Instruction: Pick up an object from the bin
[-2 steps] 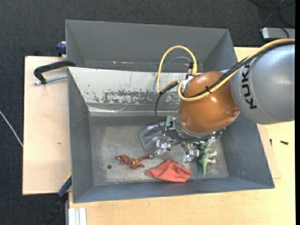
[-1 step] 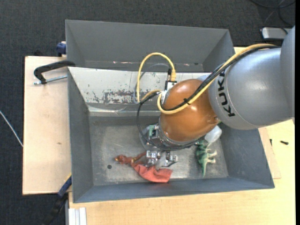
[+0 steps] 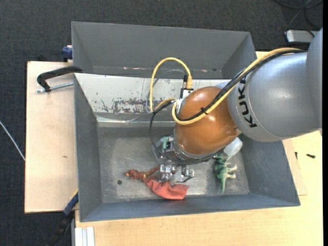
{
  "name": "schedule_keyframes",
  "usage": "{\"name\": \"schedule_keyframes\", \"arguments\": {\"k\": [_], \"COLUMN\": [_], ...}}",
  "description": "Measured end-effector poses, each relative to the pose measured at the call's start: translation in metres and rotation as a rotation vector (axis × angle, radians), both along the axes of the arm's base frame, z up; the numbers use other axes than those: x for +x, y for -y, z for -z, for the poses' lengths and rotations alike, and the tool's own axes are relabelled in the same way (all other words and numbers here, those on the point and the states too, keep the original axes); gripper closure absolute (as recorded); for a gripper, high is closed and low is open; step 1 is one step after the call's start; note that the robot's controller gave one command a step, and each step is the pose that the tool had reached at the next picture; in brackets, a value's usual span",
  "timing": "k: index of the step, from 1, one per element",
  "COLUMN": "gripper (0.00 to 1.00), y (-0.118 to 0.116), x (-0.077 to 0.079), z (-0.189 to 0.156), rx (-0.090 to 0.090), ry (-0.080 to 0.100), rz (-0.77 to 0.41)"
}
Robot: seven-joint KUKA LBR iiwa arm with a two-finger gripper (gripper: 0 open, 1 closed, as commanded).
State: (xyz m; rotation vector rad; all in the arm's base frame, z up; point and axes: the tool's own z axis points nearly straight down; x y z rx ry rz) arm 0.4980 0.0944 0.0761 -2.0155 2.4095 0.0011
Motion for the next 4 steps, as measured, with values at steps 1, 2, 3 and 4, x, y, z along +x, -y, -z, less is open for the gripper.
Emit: {"name": "schedule_keyframes", "arguments": {"k": [1,2,3,4], "gripper": [1.00,1.00,1.00,1.00], "y": [-0.029,-0.041,-0.054,-0.037], "x": [0.007,0.012,0.035,0.048], "z": [0.001,-0.045,-0.073,-0.271], "rx": [-0.007,0.005,0.004,0.003], "ry": [0.000,-0.002,0.008,0.006], "rz": [-0.183,-0.375,-0.193,-0.596]}}
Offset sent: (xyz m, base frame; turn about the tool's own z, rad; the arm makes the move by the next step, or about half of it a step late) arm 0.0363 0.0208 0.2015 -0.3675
